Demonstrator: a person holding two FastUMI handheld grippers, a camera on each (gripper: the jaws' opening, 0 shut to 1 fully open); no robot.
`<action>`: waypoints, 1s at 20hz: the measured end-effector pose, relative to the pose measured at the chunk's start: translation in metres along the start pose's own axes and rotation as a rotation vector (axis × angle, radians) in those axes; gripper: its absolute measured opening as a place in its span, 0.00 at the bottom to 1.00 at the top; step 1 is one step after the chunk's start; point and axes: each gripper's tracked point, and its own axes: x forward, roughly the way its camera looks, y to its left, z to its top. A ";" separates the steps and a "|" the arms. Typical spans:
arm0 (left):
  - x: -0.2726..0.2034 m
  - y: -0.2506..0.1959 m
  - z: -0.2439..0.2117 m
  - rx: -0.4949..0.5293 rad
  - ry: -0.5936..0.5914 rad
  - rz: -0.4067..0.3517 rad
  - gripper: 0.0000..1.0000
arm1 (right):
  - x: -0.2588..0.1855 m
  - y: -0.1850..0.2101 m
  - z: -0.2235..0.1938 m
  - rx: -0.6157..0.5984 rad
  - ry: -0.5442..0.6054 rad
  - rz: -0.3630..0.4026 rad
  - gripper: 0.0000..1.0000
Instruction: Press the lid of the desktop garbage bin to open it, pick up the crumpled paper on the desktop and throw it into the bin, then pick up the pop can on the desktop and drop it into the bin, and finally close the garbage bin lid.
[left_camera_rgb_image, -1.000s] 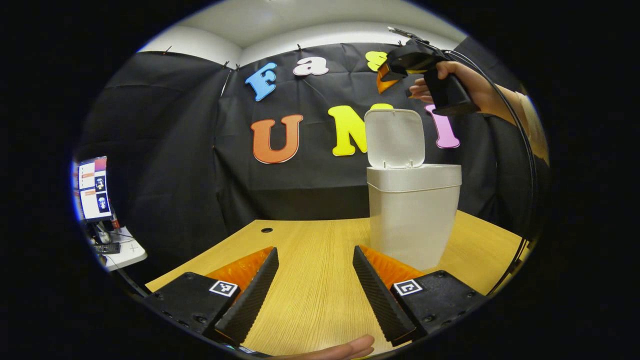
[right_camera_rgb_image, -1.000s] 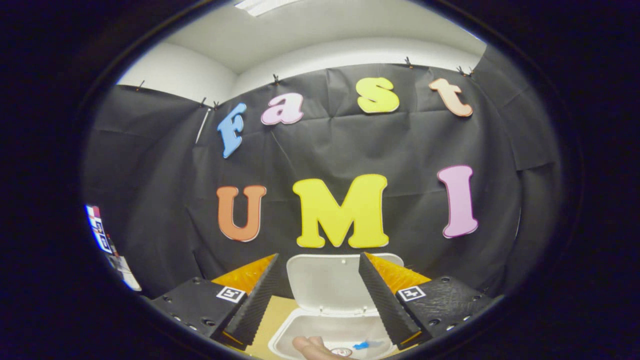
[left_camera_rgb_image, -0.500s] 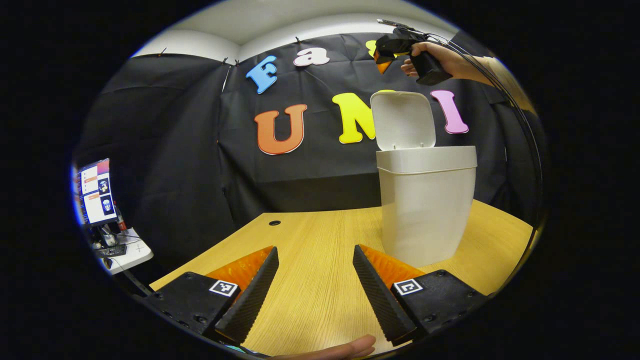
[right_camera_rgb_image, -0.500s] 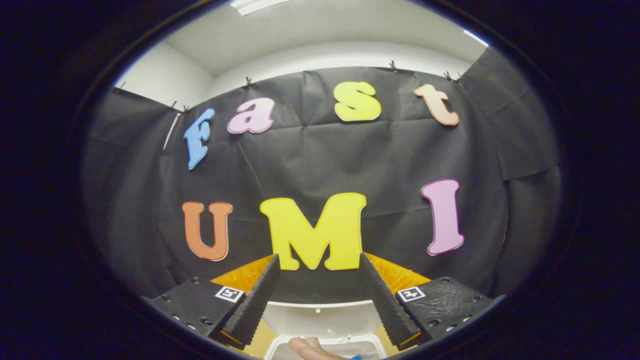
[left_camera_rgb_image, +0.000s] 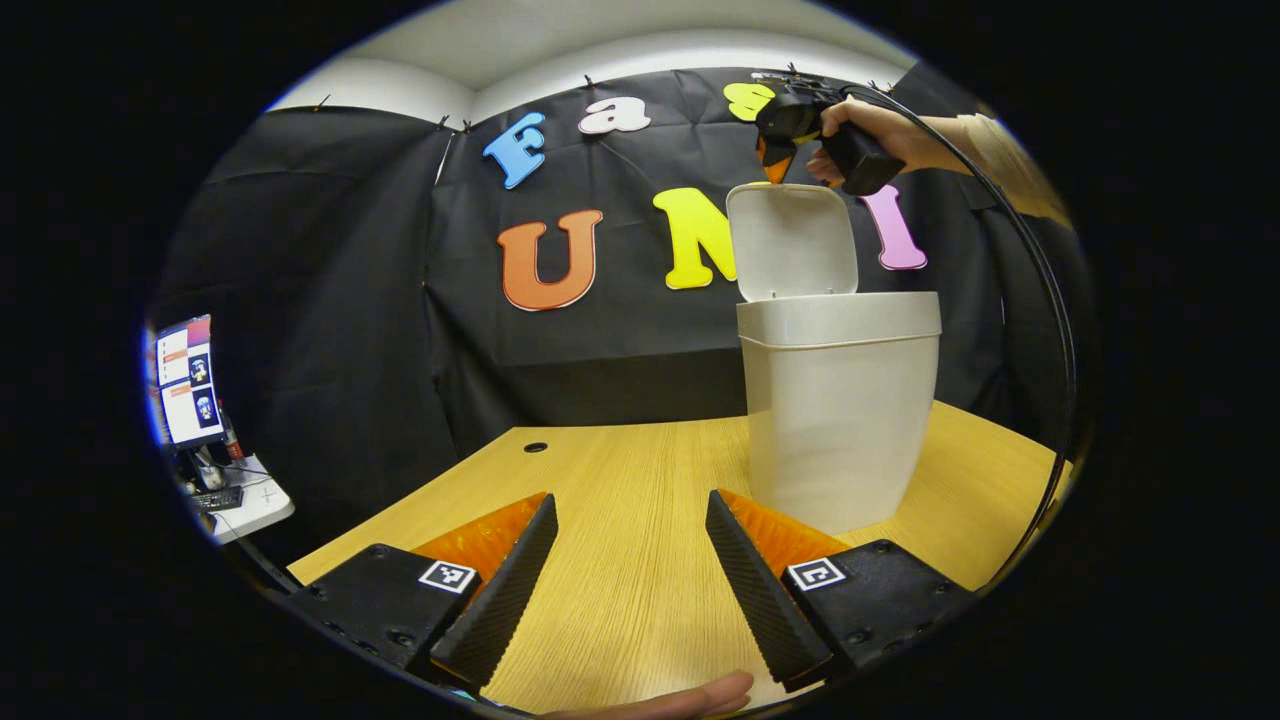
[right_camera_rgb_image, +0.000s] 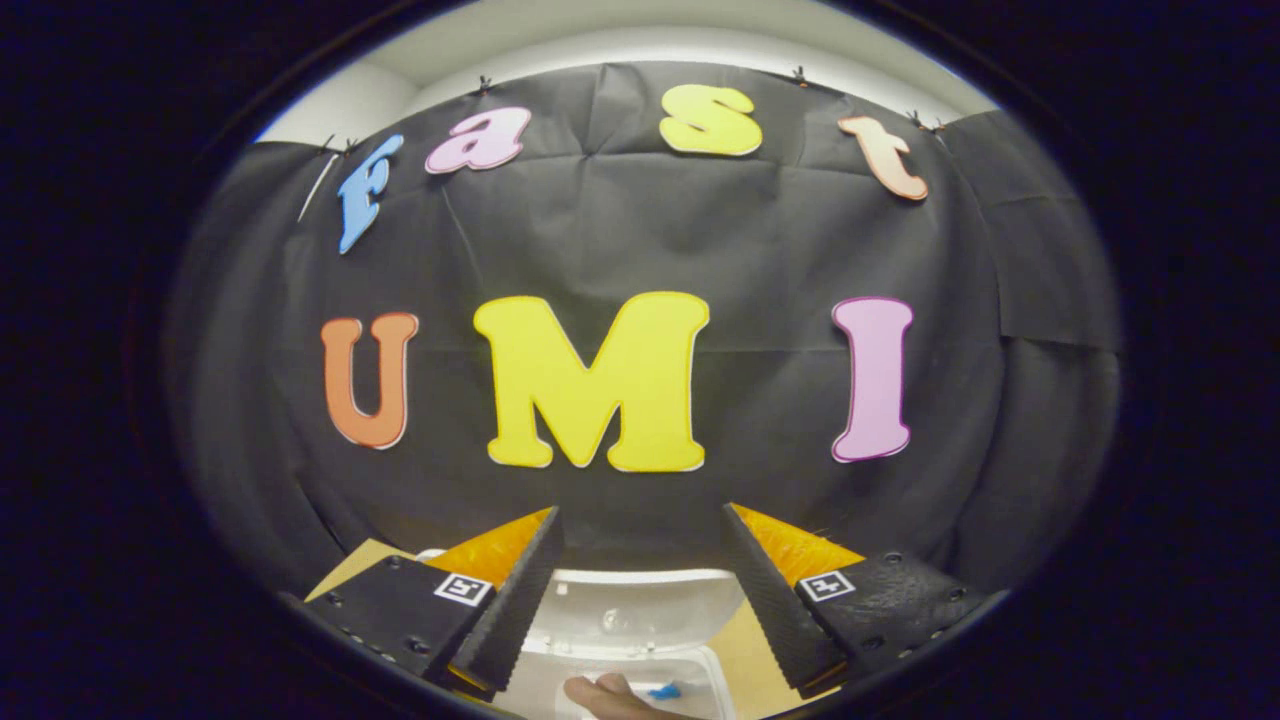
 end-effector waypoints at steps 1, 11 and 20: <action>0.000 0.001 0.000 0.000 -0.001 0.004 0.97 | -0.002 -0.003 0.002 0.005 -0.007 -0.007 0.96; 0.001 0.006 -0.001 -0.010 0.018 0.024 0.97 | -0.024 -0.005 -0.006 0.005 0.037 -0.015 0.98; -0.006 0.015 0.003 0.004 0.014 0.050 0.96 | -0.040 0.003 -0.053 0.020 0.200 0.029 0.94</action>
